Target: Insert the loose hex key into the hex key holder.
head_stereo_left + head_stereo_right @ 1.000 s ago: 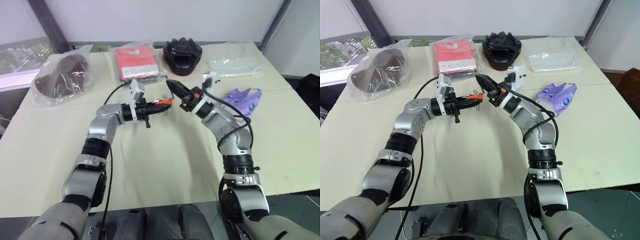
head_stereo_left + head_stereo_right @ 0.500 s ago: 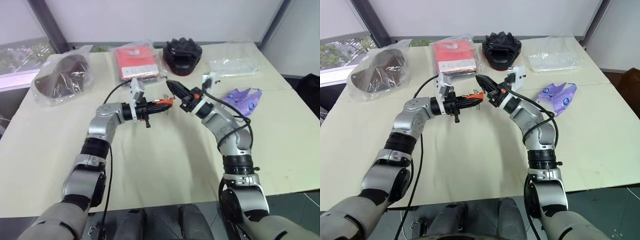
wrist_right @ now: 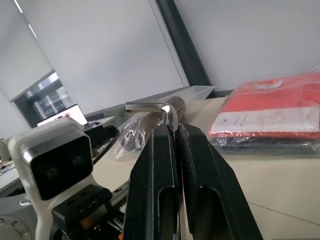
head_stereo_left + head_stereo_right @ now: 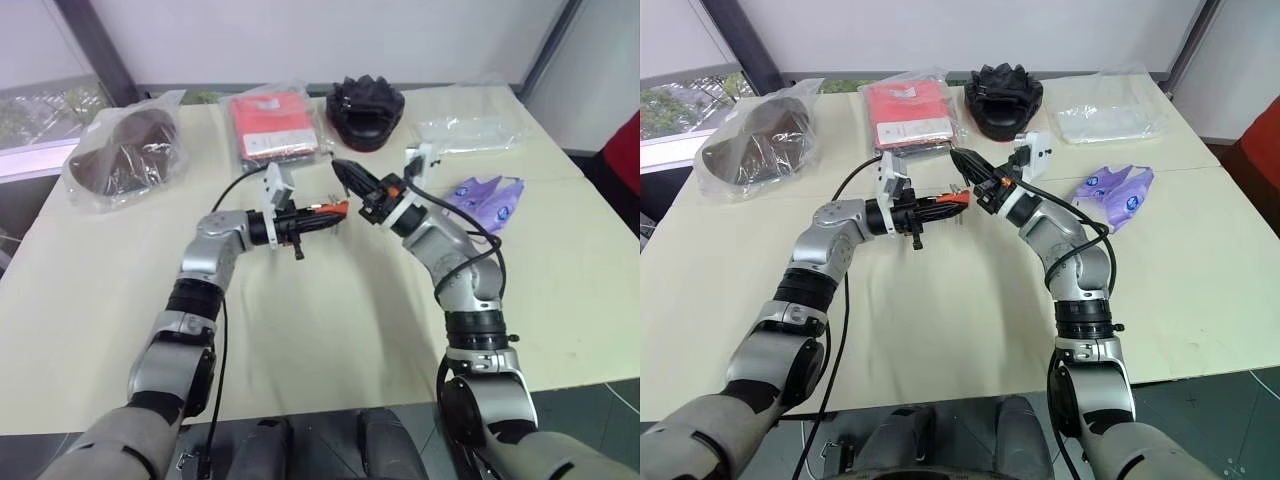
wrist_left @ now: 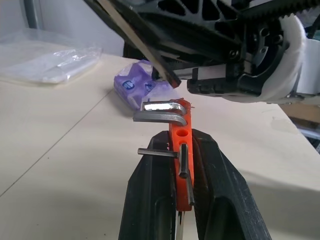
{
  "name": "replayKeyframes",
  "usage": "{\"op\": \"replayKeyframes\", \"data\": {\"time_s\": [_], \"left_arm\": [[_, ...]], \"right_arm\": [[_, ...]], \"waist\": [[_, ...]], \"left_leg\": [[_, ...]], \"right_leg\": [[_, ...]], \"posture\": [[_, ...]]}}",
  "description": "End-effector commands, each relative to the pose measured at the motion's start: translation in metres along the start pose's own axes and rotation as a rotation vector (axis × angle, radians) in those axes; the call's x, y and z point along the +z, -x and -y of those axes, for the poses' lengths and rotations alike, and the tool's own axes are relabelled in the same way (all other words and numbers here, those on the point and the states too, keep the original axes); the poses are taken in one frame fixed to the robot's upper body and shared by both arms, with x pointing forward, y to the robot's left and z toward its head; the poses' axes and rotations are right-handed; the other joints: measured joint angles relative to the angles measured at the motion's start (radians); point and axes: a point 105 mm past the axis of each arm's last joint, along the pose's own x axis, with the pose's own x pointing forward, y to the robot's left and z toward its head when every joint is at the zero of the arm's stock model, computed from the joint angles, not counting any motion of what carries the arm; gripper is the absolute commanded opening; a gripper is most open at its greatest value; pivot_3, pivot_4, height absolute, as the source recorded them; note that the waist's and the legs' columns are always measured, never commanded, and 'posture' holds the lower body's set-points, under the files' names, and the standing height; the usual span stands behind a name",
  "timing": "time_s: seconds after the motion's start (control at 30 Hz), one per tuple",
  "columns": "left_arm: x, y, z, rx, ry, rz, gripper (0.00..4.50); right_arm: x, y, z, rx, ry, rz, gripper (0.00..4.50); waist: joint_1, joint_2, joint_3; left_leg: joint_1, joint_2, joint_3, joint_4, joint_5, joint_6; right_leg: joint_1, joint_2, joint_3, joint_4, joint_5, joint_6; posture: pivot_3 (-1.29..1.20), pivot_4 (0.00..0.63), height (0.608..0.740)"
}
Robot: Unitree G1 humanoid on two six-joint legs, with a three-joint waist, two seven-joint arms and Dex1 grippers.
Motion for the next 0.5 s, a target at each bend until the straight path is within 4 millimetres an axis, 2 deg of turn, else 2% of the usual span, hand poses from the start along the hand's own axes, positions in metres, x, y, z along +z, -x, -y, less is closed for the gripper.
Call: {"op": "replayKeyframes", "data": {"time_s": [0.03, 0.5], "left_arm": [[0.018, -0.005, -0.002, -0.009, -0.064, 0.029, 0.00], [0.032, -0.001, -0.002, -0.002, -0.009, 0.105, 0.00]], "right_arm": [[0.011, -0.003, -0.012, 0.043, 0.011, 0.044, 0.09], [0.005, -0.001, -0.006, 0.018, 0.006, 0.037, 0.09]], "waist": [[0.000, 0.000, 0.000], [-0.001, 0.000, 0.000]], "left_leg": [[0.000, 0.000, 0.000, 0.000, 0.000, 0.000], [0.000, 0.000, 0.000, 0.000, 0.000, 0.000]], "right_leg": [[0.000, 0.000, 0.000, 0.000, 0.000, 0.000], [0.000, 0.000, 0.000, 0.000, 0.000, 0.000]], "posture": [[0.00, 0.150, 0.740], [0.00, 0.150, 0.740]]}}
